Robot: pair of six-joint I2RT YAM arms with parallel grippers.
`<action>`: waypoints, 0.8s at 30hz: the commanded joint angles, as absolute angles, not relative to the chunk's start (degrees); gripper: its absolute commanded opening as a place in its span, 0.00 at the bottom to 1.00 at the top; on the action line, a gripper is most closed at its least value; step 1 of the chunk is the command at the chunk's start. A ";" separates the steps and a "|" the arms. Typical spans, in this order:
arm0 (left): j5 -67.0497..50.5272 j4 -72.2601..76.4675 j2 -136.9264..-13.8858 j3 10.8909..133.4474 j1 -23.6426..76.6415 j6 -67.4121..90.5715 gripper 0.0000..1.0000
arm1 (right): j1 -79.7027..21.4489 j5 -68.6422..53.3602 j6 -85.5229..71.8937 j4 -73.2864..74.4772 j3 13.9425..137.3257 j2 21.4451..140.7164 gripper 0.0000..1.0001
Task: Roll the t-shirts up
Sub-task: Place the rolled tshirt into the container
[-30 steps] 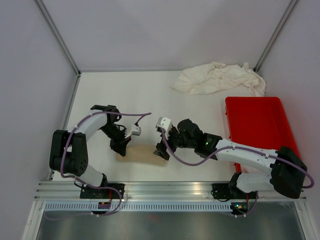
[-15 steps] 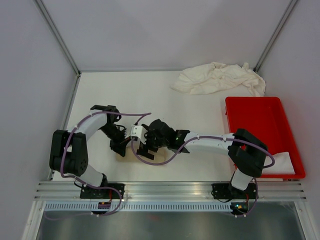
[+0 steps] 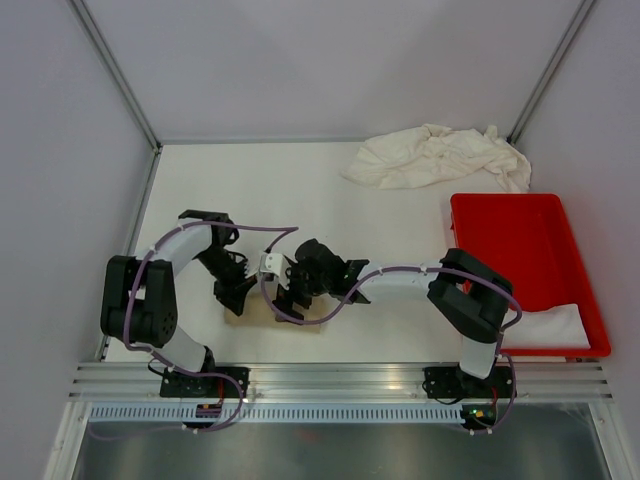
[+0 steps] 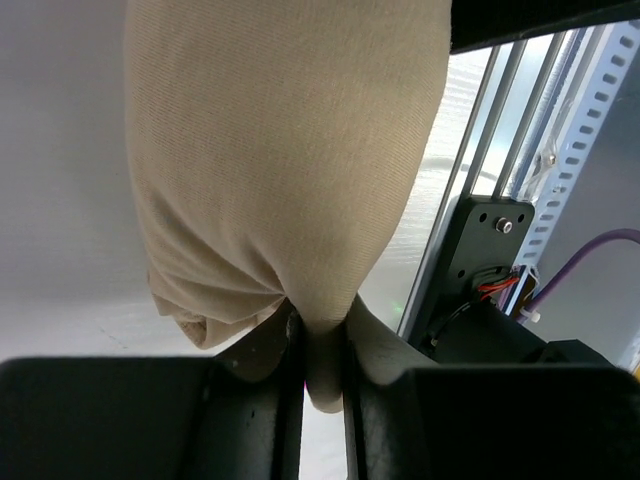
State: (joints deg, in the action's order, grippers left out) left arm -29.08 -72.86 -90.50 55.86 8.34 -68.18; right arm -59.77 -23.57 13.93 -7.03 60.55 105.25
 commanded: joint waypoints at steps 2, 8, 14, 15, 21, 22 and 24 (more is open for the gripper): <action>-36.39 -72.60 -89.47 57.22 6.68 -70.58 0.25 | -60.73 -25.67 11.17 -6.59 55.82 108.20 0.98; -36.47 -69.44 -88.60 55.03 5.62 -69.00 0.27 | -61.61 -21.80 10.02 -6.77 52.13 105.21 0.98; -36.56 -68.12 -87.89 53.88 5.62 -68.29 0.28 | -62.49 -18.46 8.70 -7.82 50.97 104.50 0.98; -36.56 -68.12 -87.80 53.96 5.62 -68.20 0.28 | -62.58 -17.85 8.53 -6.52 51.59 105.72 0.98; -36.12 -68.20 -87.80 54.75 5.62 -67.85 0.37 | -62.58 -15.12 7.30 -0.27 56.69 110.39 0.95; -35.34 -68.12 -87.63 54.93 5.54 -67.50 0.42 | -62.58 -13.99 6.51 -0.18 57.12 111.00 0.95; -34.55 -68.12 -86.93 55.28 5.10 -67.24 0.47 | -62.58 -12.31 5.89 4.56 58.61 111.97 0.94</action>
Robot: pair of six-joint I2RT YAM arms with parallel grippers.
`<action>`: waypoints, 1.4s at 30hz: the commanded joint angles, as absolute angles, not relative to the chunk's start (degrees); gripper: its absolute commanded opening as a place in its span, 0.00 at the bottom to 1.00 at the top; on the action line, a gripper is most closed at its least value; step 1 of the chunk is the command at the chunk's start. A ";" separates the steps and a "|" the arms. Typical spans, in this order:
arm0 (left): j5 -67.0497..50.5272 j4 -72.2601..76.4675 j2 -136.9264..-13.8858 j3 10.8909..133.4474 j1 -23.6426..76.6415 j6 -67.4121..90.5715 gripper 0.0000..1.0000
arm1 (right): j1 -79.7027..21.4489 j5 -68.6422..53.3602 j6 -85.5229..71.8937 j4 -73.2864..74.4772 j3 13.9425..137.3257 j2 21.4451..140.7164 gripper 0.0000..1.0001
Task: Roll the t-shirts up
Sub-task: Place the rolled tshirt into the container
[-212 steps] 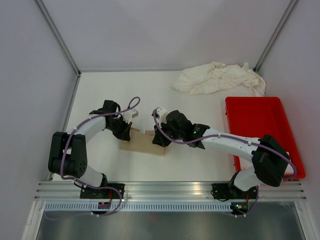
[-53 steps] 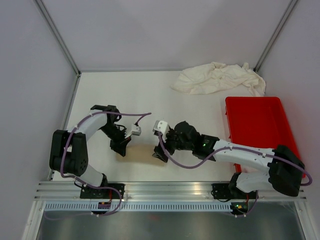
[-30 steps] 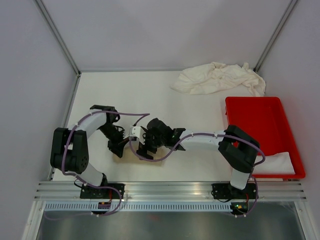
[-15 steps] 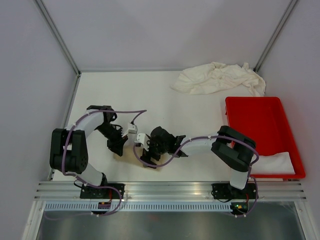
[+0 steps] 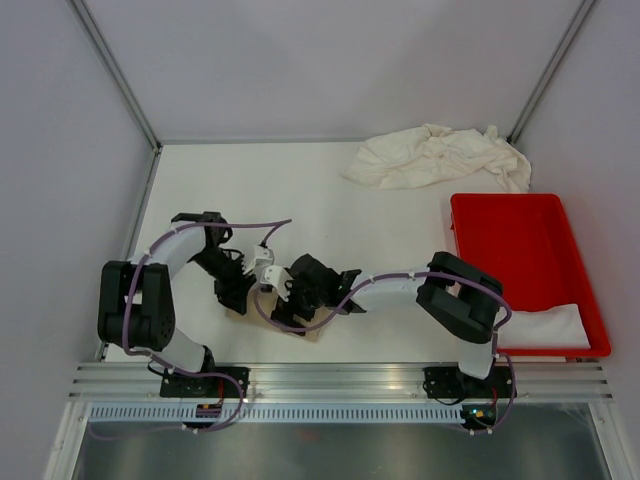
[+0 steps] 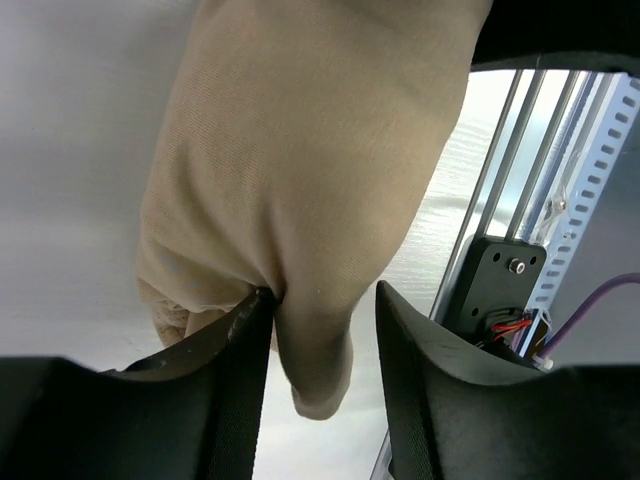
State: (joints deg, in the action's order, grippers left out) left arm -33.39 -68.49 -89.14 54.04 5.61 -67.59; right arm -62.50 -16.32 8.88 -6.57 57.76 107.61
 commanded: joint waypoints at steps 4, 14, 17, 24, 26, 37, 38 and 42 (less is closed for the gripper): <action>-34.36 -68.20 -85.70 57.82 3.17 -65.40 0.57 | -62.58 -8.35 4.31 10.72 60.29 113.55 0.88; -34.45 -67.94 -83.50 62.84 -2.73 -54.59 0.60 | -62.58 -2.46 0.44 17.31 58.54 111.80 0.47; -34.81 -67.24 -81.57 63.02 -2.81 -50.73 0.60 | -62.49 -1.50 -2.36 16.97 57.57 110.31 0.39; -33.83 -63.46 -76.56 62.23 -2.72 -43.77 0.61 | -57.94 -2.72 -10.18 13.36 53.36 107.67 0.26; -33.66 -62.76 -76.03 62.58 -2.81 -41.67 0.61 | -56.08 -2.90 -13.08 11.61 51.42 105.83 0.19; -33.31 -60.21 -74.45 62.05 -4.92 -37.71 0.61 | -45.71 -0.35 -21.96 7.22 43.60 96.95 0.04; -33.48 -60.21 -74.27 62.05 -4.92 -37.53 0.61 | -45.09 -0.53 -23.45 5.99 42.72 95.29 0.04; -33.58 -59.51 -73.39 61.87 -5.18 -37.62 0.61 | -40.88 -2.37 -30.13 0.53 37.81 90.89 0.01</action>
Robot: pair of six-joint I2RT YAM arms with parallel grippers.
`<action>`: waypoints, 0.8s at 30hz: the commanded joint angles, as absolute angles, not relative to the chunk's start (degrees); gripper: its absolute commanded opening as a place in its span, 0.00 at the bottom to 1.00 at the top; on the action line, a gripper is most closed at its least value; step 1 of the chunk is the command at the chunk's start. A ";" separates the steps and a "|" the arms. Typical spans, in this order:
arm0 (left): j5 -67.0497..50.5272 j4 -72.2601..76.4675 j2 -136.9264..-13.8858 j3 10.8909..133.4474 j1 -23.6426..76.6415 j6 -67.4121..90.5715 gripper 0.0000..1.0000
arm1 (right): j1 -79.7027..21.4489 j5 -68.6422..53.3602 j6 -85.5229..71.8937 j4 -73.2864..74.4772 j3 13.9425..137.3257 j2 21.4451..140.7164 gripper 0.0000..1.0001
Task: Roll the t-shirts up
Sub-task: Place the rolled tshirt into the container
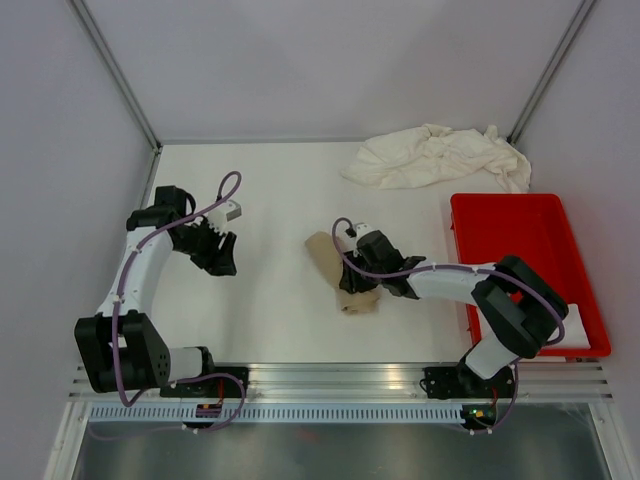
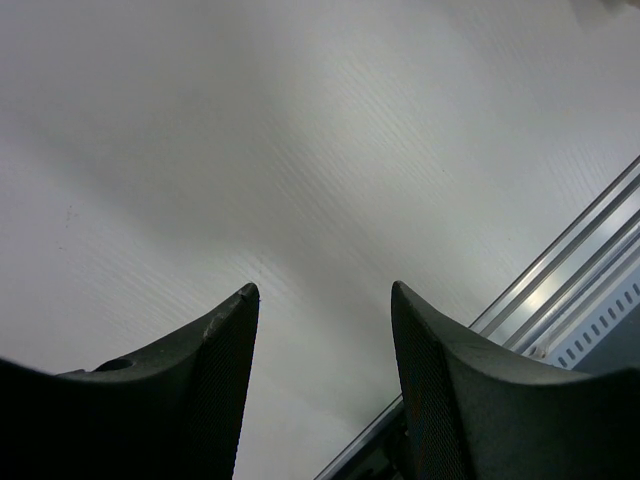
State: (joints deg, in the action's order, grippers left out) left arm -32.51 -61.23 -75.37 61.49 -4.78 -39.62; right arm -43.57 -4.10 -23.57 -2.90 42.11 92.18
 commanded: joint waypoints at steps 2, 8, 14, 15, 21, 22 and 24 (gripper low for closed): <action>-34.18 -59.24 -73.74 62.40 -5.27 -36.66 0.61 | -39.38 -2.29 -33.13 -2.63 36.66 89.30 0.00; -35.16 -59.15 -73.21 62.40 -5.36 -36.48 0.61 | -35.96 -5.09 -39.71 -10.18 32.89 86.58 0.00; -35.60 -59.15 -72.78 62.67 -5.27 -36.47 0.61 | -33.75 -4.75 -44.38 -18.19 28.48 81.04 0.00; -35.51 -59.15 -72.77 62.58 -5.36 -36.47 0.61 | -33.75 -4.31 -44.65 -18.37 28.13 79.30 0.00; -34.45 -59.15 -73.21 62.84 -5.45 -36.83 0.61 | -32.17 -1.06 -47.54 -22.58 26.46 73.49 0.00; -34.54 -59.15 -73.21 63.19 -5.45 -36.74 0.61 | -31.47 -0.97 -47.72 -22.85 26.54 73.22 0.00; -34.80 -59.06 -73.21 63.46 -5.62 -36.74 0.61 | -30.85 -1.14 -47.55 -22.94 26.89 73.04 0.00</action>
State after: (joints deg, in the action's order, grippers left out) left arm -33.36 -59.86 -74.15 61.49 -5.15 -38.13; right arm -31.86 -2.70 -45.36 -17.23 26.44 74.96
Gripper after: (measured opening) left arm 0.608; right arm 0.418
